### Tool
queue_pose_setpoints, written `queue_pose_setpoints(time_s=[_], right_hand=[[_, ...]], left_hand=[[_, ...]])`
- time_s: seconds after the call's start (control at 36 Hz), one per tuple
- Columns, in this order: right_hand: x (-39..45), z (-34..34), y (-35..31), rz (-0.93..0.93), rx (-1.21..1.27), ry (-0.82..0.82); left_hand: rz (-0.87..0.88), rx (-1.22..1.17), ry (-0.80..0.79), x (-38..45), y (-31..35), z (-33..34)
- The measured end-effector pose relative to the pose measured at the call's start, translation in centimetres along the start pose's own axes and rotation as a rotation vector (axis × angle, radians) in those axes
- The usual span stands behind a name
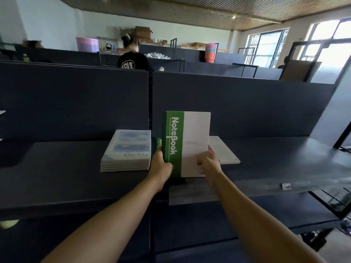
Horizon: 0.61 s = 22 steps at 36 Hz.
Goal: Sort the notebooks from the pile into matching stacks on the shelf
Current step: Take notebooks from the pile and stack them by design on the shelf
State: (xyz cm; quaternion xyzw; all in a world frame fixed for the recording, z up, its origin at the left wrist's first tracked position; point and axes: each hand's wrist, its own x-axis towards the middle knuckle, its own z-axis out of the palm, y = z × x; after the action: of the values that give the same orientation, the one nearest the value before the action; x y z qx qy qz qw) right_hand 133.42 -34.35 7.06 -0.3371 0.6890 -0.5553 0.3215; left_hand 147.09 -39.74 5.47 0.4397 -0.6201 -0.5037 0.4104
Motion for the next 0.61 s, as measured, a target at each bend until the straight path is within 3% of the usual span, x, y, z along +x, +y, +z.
queue_pose_setpoints(time_s=[0.11, 0.28, 0.39, 0.47, 0.53, 0.61], right_hand=[[1.0, 0.1, 0.6, -0.073, -0.299, -0.012], [2.5, 0.7, 0.2, -0.112, -0.35, 0.016], [3.6, 1.9, -1.3, -0.091, -0.369, 0.025], [4.5, 2.6, -1.9, -0.051, -0.357, 0.025], [5.1, 2.9, -2.0, -0.037, -0.404, 0.018], [5.8, 3.0, -1.8, -0.02, -0.484, 0.018]], left_hand=[[0.009, 0.137, -0.02, 0.3, -0.6, 0.0], [0.047, 0.339, -0.014, 2.1, 1.5, -0.4], [0.089, 0.766, -0.029, 2.6, 2.8, -0.4], [0.276, 1.097, -0.041, 2.3, 2.1, -0.4], [0.44, 1.181, -0.069, 2.0, 1.3, -0.5], [0.477, 1.274, -0.246, 2.0, 0.3, -0.7]])
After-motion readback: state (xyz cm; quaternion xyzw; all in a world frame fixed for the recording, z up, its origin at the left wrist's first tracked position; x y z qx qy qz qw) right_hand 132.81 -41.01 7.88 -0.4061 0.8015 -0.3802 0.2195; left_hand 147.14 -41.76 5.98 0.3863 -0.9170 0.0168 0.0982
